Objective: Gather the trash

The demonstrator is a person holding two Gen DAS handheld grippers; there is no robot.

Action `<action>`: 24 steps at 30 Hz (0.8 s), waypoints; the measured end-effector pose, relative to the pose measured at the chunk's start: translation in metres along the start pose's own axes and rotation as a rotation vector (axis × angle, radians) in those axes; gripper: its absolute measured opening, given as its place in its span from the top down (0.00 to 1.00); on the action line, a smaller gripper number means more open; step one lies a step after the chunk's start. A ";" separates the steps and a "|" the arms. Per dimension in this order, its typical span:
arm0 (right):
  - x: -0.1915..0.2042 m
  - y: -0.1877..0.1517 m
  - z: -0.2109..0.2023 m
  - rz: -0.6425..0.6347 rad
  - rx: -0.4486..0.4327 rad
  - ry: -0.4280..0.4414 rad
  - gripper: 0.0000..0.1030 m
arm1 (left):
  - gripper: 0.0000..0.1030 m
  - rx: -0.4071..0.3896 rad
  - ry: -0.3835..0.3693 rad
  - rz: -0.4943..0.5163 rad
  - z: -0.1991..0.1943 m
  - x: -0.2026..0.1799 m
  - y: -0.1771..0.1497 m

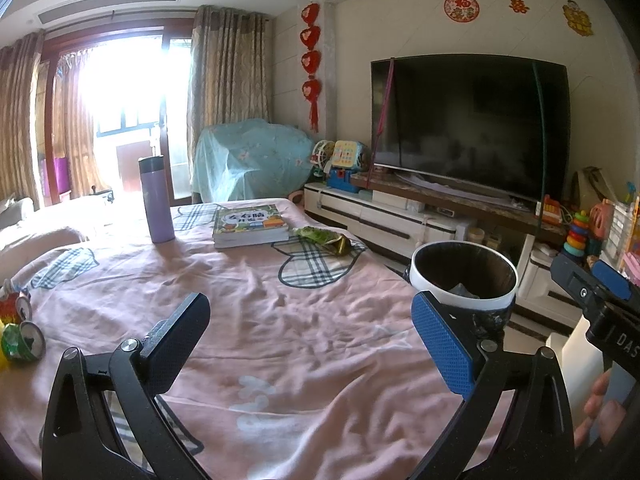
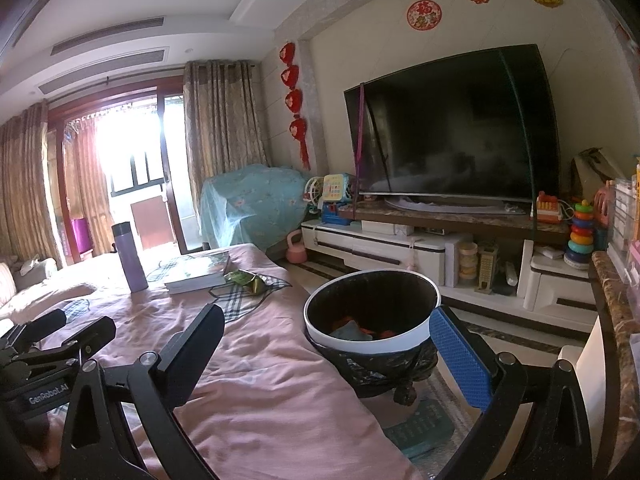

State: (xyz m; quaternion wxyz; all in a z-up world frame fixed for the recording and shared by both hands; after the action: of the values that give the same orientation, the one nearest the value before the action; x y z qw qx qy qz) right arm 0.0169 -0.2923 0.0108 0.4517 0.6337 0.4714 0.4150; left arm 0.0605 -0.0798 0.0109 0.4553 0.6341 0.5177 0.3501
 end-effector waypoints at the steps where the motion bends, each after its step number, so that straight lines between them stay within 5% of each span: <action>1: 0.000 0.000 0.001 0.000 0.000 0.000 0.00 | 0.00 0.000 0.001 -0.001 0.000 0.000 0.000; 24: 0.004 0.001 0.001 0.000 0.001 0.004 0.00 | 0.00 0.003 0.001 -0.004 0.001 0.001 0.000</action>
State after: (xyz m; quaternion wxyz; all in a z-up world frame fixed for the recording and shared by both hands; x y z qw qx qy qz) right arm 0.0187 -0.2885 0.0118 0.4502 0.6334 0.4724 0.4160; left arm 0.0619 -0.0792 0.0100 0.4549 0.6336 0.5196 0.3486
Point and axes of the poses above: each gripper's, at about its wrist camera, not at the fingertips, and z roughly the way its jaws point, x to its left, y to its top, the point moved 2 cm from there along z, roughly the way its jaws point, and after that the axes turned 5 degrees about -y, right-handed, at the moved point
